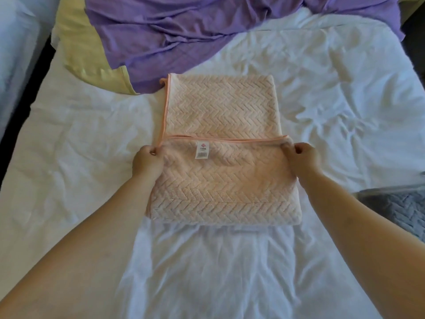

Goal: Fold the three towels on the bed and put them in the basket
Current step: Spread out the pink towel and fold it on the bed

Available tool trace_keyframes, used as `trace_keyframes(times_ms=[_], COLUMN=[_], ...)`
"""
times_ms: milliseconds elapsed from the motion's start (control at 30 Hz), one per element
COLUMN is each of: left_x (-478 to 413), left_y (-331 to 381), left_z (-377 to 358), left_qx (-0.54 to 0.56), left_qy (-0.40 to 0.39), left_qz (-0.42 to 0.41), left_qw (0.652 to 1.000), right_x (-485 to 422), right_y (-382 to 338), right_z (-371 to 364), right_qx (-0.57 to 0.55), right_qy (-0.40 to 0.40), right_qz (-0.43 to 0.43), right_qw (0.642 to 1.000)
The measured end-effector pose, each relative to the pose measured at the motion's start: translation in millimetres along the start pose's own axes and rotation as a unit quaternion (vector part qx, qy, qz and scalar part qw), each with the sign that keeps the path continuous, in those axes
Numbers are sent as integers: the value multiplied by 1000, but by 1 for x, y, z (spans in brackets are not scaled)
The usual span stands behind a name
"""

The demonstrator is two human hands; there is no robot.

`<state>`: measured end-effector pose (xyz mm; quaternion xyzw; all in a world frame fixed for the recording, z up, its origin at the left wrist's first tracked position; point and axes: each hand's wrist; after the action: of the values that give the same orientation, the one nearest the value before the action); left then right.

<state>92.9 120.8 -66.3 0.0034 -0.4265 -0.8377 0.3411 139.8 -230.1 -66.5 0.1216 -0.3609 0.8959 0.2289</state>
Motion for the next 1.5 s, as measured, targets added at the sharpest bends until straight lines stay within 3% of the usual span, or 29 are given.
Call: trace_keyframes(times_ms=[100,233,367,400,467,533,567,633,700,867,1000,1100,1200,1267,1400,1500], left_x=[-10,-14,-14,-11,0,12,15,11,-4,-19,11,48,70,73,76,85], left_y=[-7,-5,4,7,17,24,26,23,11,3,0,-18,-41,-50,-54,-53], left_z=[-15,-14,-18,-17,-21,-36,-44,-60,-71,-66,-34,-4,19,26,21,23], left_qx=[-22,-10,-27,-61,-109,-163,-210,-307,-375,-418,-402,-394,-402,-399,-336,-314], left_qy=[20,103,74,93,98,-20,-95,-179,-184,-173,-207,-262,-281,-263,-198,-195], left_qz=[5,-30,13,-31,-259,-461,-481,-408,-324,-286,-329,-397,-421,-418,-409,-362], left_qw=[1000,994,997,993,955,872,846,841,849,845,829,787,763,773,825,856], right_x=[-18,-31,-38,-38,-32,-20,-15,-11,-19,-28,2,38,63,69,74,78], right_y=[10,3,-8,-8,-13,-22,-23,-16,-3,9,13,33,66,81,80,76], right_z=[-13,-16,-20,-20,-21,-27,-33,-47,-52,-42,-17,2,14,15,8,7], right_qx=[27,-41,49,98,142,181,233,344,391,392,309,297,391,417,386,366], right_qy=[2,42,43,66,132,118,69,-33,-80,-58,-58,-134,-156,-143,-92,-79], right_qz=[3,42,52,59,149,299,353,378,316,233,308,400,451,453,431,429], right_qw=[1000,997,997,991,969,930,904,859,861,888,898,856,787,775,810,822])
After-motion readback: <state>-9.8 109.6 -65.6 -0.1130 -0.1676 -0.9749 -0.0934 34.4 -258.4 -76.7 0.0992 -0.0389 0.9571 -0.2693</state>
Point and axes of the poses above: each hand's wrist, its own x-axis away from the middle knuckle, its own z-axis out of the back of the hand, y = z × x, and after that the axes turned 10 degrees about x, right-handed
